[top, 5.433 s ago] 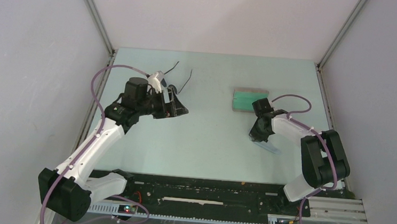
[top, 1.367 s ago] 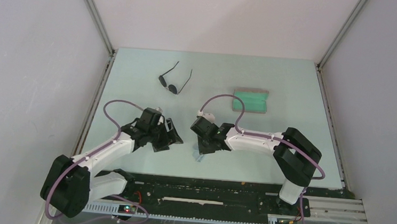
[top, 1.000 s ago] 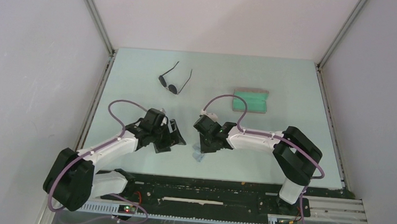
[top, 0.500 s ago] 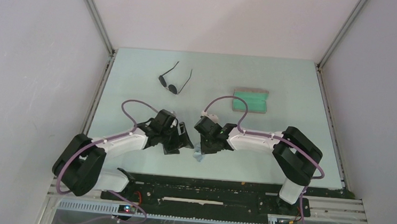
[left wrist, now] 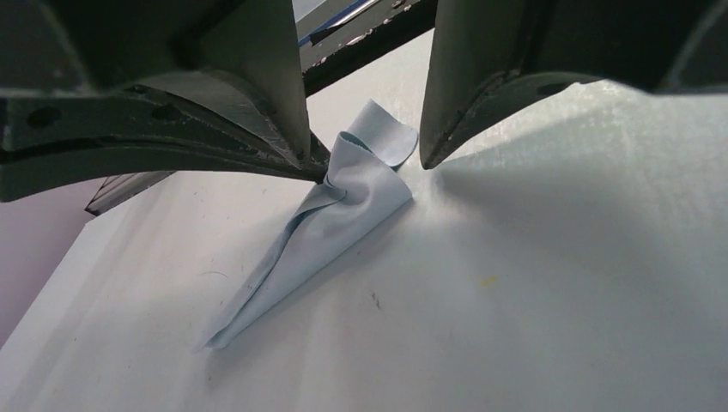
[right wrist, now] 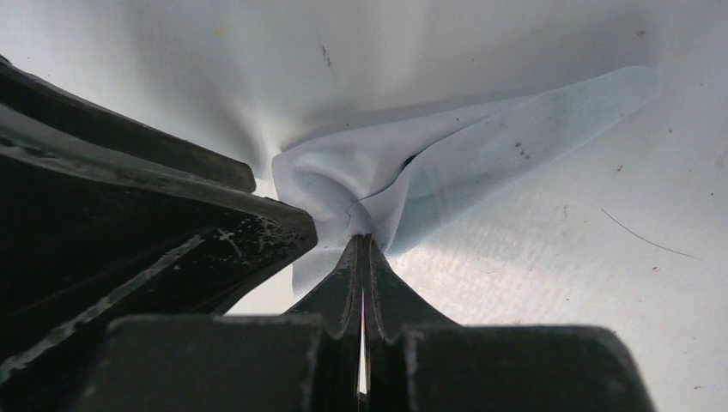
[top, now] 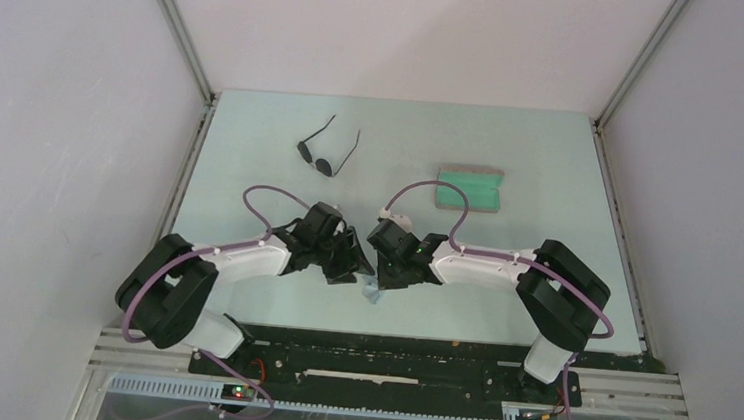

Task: Organize the sunglasses
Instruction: Open the glasses cleaning cloth at the center of the board.

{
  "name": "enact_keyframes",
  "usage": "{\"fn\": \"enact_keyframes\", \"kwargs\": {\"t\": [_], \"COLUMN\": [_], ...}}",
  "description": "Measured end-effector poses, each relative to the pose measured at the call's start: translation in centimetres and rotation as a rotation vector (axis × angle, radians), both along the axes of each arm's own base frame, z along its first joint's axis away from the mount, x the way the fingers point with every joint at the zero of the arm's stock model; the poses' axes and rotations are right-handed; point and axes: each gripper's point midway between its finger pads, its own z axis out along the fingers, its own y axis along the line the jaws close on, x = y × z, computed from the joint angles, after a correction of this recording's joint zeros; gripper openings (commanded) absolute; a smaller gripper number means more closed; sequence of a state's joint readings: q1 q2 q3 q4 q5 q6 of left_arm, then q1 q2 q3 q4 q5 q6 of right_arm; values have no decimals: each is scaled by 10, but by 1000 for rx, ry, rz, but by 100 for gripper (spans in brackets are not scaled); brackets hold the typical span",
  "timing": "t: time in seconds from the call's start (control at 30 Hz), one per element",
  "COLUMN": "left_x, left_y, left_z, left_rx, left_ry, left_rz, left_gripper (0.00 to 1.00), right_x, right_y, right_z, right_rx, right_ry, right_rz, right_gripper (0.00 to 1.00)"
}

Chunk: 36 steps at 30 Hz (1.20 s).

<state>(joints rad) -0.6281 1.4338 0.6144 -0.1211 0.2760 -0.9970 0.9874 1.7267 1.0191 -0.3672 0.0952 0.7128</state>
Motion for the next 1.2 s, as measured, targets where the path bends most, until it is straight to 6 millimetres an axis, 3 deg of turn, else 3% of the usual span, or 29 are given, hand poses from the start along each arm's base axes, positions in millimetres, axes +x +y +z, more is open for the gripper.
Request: {"fn": "enact_keyframes", "kwargs": {"t": [0.1,0.17,0.23,0.27,0.43,0.73,1.07,1.2], "left_x": [0,0,1,1,1,10,19,31], "left_y": [-4,-6,-10,-11,-14,-15,0,1], "left_z": [-3,-4,-5,-5,-6,-1,-1,12], "left_rx": [0,-1,-7,-10,-15,-12,20,30], "left_ry": [10,16,19,21,29,6,-5,-22], "left_rz": [-2,-2,0,1,1,17,56,57], "left_gripper": [47,37,8,1,0,0,0,0], "right_x": [1,1,1,2,5,23,20,32], "right_y": [1,1,1,0,-3,-30,-61,-69], "right_z": [1,1,1,1,5,30,17,26], "right_rx": [4,5,5,5,10,49,5,28], "right_ry": [-3,-3,-3,-3,-8,-45,-20,-38], "right_rz": [-1,-1,-2,-3,-14,-86,-124,-160], "right_gripper": [0,0,0,0,0,0,0,0]}}
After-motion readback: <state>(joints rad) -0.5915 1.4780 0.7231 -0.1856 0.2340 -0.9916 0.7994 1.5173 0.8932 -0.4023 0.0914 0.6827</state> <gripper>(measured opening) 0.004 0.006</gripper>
